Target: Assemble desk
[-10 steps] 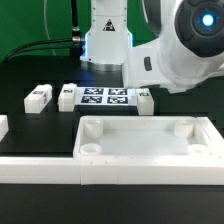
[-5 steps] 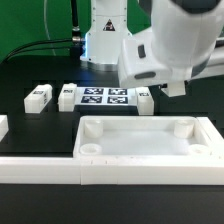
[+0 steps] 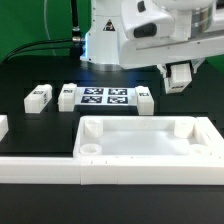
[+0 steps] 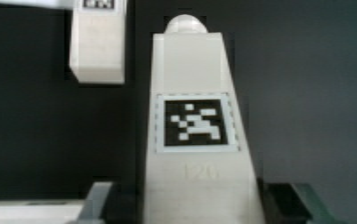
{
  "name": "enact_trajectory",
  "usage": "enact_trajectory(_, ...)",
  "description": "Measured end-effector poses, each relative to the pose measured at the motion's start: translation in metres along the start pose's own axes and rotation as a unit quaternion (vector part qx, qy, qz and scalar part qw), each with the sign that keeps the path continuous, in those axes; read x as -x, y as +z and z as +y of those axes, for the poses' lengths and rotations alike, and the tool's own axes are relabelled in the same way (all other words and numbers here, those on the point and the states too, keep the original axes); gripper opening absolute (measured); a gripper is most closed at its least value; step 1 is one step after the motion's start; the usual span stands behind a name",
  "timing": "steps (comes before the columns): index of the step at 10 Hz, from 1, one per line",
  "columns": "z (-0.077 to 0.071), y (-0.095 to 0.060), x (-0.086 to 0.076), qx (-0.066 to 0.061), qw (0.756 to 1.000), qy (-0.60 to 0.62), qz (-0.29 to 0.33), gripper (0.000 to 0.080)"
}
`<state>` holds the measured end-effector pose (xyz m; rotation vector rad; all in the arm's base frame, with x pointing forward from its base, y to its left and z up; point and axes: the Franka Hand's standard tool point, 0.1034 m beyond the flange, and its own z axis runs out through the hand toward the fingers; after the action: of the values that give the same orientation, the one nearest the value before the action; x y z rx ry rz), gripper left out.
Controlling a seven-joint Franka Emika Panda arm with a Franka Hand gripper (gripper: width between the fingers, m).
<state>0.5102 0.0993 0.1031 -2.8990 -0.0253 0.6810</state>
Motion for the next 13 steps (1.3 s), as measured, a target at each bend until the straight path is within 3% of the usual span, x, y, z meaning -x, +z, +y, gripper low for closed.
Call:
enact_trajectory(2, 0.002, -0.004, -0.006, 0.006, 0.997, 0.000, 0.082, 0.0287)
enact_trajectory(5, -0.008, -0.047, -0.012, 0.010, 0.986, 0.002, 0.168, 0.0287)
enact_trajectory(6, -0.014, -0.052, -0.011, 0.012, 0.978, 0.000, 0.208, 0.0287)
enact_trajectory(10, -0.009, -0.050, -0.020, 0.024, 0.942, -0.022, 0.335, 0.0287)
enact_trajectory(11, -0.004, -0.054, -0.028, 0.035, 0.935, -0.049, 0.350, 0.0287)
enact_trajectory(13, -0.004, -0.053, -0.027, 0.032, 0.941, -0.045, 0.335, 0.0287)
